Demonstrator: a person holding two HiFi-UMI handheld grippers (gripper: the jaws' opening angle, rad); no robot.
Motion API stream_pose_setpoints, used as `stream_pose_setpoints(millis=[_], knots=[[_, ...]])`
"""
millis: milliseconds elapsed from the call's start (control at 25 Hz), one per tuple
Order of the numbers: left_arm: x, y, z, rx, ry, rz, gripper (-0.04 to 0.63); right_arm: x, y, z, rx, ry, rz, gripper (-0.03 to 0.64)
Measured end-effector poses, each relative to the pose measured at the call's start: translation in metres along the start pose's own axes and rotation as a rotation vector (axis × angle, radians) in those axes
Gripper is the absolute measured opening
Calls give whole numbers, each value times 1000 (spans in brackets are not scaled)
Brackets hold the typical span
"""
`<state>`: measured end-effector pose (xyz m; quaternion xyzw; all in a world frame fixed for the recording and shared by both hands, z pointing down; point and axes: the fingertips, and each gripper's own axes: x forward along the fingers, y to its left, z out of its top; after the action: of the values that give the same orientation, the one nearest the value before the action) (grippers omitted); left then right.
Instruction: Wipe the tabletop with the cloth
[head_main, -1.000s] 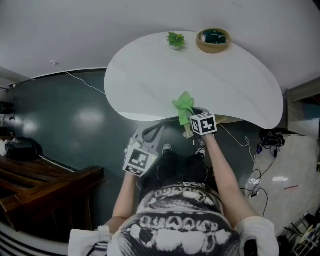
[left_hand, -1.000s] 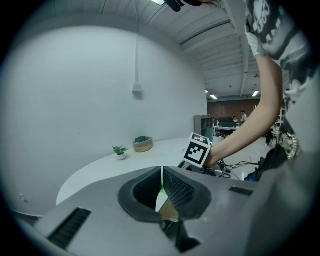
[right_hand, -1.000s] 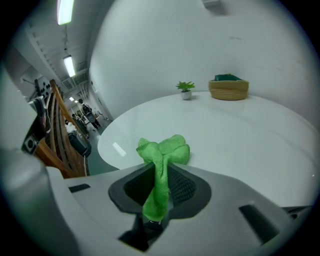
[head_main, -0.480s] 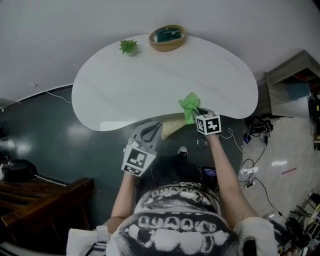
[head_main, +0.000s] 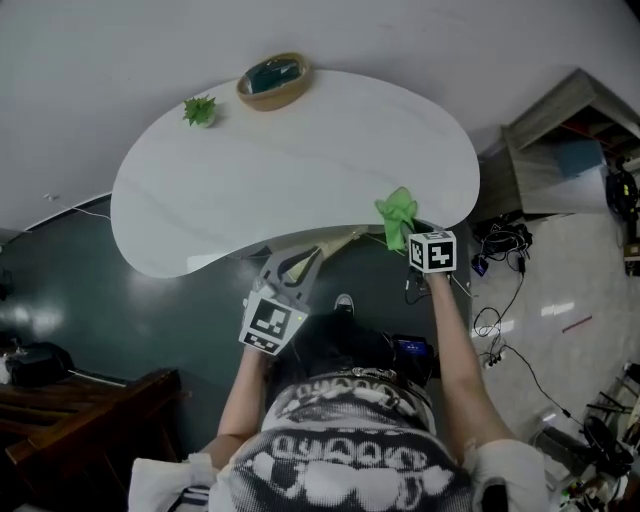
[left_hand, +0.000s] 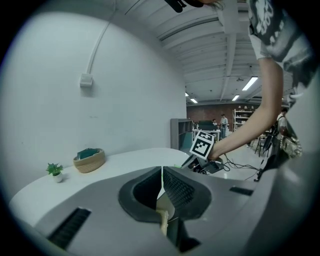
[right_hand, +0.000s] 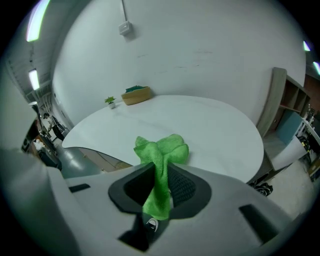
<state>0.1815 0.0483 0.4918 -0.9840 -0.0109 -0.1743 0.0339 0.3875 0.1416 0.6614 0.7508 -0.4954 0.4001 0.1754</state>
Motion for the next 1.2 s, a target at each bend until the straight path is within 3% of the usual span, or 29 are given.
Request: stream_pose_setpoints(millis=[240, 440, 880, 1200], knots=[[21, -29, 9, 23, 19, -26, 9, -22, -52, -18, 88, -32, -25, 78], [30, -37, 12, 35, 41, -26, 9, -31, -66, -20, 123, -63, -6, 78], [22, -34, 14, 33, 74, 25, 9, -40, -52, -12, 153, -138, 58, 78], [14, -46, 19, 56, 62, -30, 9, -73, -25, -11, 202, -223, 68, 78]])
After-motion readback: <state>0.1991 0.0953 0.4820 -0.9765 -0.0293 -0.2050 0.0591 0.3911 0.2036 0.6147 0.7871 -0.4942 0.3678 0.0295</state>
